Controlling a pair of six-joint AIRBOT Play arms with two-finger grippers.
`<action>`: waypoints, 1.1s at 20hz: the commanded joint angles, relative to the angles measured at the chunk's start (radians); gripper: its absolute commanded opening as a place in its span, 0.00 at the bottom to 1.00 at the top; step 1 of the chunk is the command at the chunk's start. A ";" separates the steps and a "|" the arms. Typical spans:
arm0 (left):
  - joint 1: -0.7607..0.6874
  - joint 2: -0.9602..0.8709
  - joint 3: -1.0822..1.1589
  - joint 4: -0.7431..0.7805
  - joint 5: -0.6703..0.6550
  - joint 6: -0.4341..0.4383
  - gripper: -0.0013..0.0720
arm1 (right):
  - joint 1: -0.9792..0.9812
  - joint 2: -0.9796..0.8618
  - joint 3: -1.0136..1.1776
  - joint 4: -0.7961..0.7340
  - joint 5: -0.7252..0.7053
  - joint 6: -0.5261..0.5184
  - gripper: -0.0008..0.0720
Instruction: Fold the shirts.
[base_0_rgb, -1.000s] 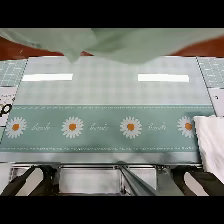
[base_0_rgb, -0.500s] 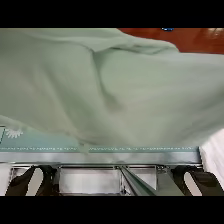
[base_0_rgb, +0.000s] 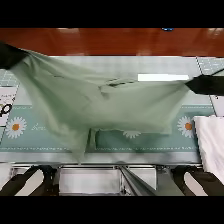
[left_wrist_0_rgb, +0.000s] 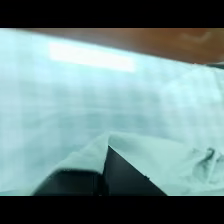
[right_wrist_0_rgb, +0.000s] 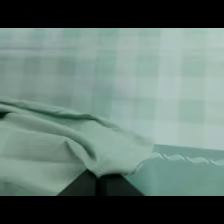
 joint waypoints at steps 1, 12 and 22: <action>-0.056 -0.277 -0.027 -0.011 0.195 0.023 0.04 | 0.001 -0.305 0.014 0.128 -0.198 -0.052 0.04; -0.011 -0.657 0.251 -0.076 0.025 0.027 0.71 | -0.082 -0.752 0.467 0.307 -0.029 -0.008 0.58; 0.369 -0.121 -0.388 0.177 -0.107 -0.015 0.71 | -0.341 -0.248 -0.223 0.243 -0.001 -0.160 0.57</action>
